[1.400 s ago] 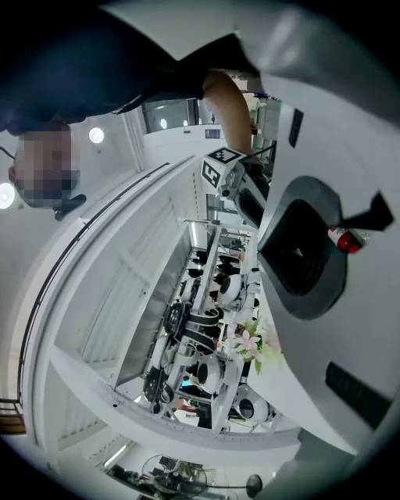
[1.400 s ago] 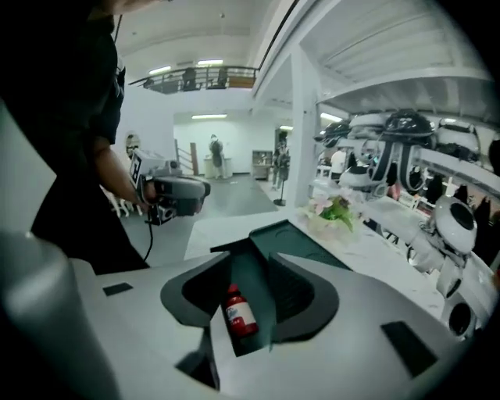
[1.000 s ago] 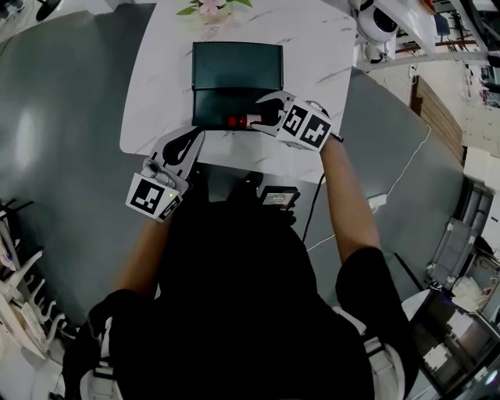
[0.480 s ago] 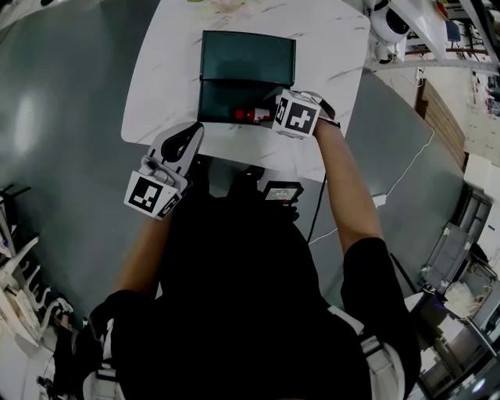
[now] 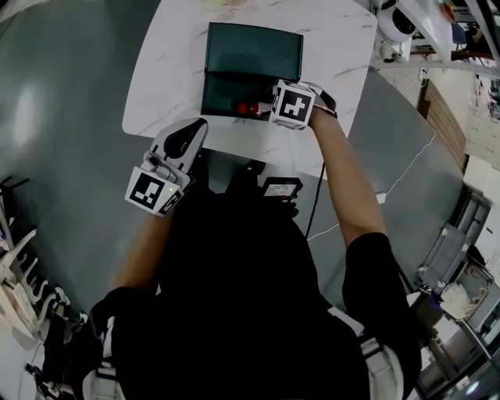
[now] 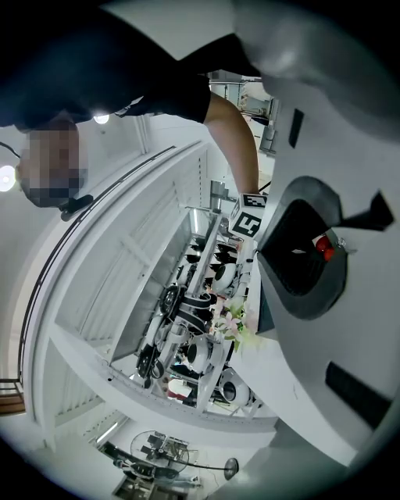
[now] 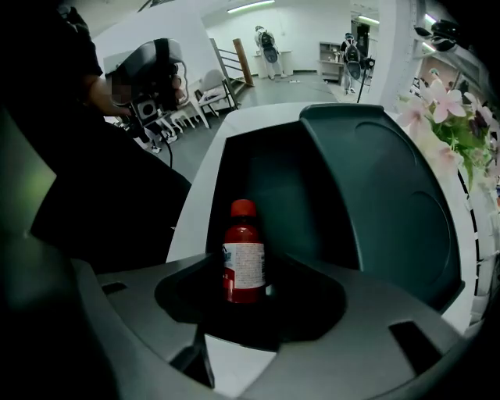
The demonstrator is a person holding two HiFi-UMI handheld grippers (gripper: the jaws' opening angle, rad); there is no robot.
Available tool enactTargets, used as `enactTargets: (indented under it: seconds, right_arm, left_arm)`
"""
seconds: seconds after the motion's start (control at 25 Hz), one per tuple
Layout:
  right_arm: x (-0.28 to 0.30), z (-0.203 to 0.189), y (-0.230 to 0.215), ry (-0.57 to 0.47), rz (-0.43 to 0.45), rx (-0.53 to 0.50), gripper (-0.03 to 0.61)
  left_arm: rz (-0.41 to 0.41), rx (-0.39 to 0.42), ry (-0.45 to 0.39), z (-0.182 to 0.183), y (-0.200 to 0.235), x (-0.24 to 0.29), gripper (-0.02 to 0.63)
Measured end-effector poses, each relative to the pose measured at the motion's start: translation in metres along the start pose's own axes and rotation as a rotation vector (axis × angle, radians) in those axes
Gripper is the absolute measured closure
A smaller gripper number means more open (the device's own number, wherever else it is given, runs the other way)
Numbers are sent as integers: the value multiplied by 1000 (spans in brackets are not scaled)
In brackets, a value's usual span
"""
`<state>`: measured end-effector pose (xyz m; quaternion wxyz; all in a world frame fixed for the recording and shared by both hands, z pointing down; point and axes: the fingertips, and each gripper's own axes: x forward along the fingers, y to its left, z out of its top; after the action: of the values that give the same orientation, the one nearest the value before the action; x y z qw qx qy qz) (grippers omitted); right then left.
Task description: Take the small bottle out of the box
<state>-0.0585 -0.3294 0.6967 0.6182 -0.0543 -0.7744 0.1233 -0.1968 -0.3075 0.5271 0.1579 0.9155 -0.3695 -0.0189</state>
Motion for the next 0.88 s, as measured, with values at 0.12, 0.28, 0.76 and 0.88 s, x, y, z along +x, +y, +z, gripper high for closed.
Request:
enactTargets:
  seconds: [0.12, 0.28, 0.76, 0.88]
  right_arm:
    - [1, -2, -1, 21, -4, -16, 350]
    - [3, -1, -1, 28, -21, -53, 353]
    - [5, -1, 1, 41, -40, -49, 360]
    - [5, -2, 2, 51, -52, -70, 374]
  left_arm:
    - [-6, 0, -6, 1, -1, 1, 598]
    - [-7, -2, -8, 1, 1, 0, 598]
    - [-23, -12, -10, -1, 2, 5, 598]
    - [-31, -14, -8, -2, -1, 6, 598]
